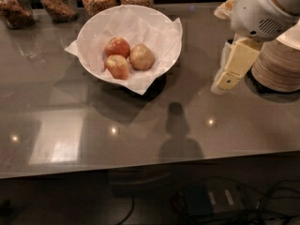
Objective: Pick apple from white bowl
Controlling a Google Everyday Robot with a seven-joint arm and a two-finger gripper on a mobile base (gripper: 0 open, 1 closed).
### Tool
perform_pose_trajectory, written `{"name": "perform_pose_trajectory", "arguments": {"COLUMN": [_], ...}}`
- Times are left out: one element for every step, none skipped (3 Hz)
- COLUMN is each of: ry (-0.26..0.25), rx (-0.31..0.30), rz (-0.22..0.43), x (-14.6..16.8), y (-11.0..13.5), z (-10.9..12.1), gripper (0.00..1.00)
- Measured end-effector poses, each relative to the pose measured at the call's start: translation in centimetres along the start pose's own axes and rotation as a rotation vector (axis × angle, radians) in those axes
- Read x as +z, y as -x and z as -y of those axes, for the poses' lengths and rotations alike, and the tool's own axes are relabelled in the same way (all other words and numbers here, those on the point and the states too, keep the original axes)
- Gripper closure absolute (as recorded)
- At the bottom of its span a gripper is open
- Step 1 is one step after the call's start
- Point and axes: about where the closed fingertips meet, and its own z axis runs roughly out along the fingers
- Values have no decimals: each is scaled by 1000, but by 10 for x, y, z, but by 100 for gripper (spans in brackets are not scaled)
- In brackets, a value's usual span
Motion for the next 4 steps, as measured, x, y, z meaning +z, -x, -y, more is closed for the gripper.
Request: {"name": "perform_pose_trajectory", "arguments": {"ry": [5, 39, 64, 64], "rx": [-59, -104, -145, -145], "rz": [74, 153, 237, 238], "x": [23, 49, 78, 78], "y": [36, 69, 107, 107], "z": [26, 51, 81, 81], "gripper": [0, 0, 0, 0]}}
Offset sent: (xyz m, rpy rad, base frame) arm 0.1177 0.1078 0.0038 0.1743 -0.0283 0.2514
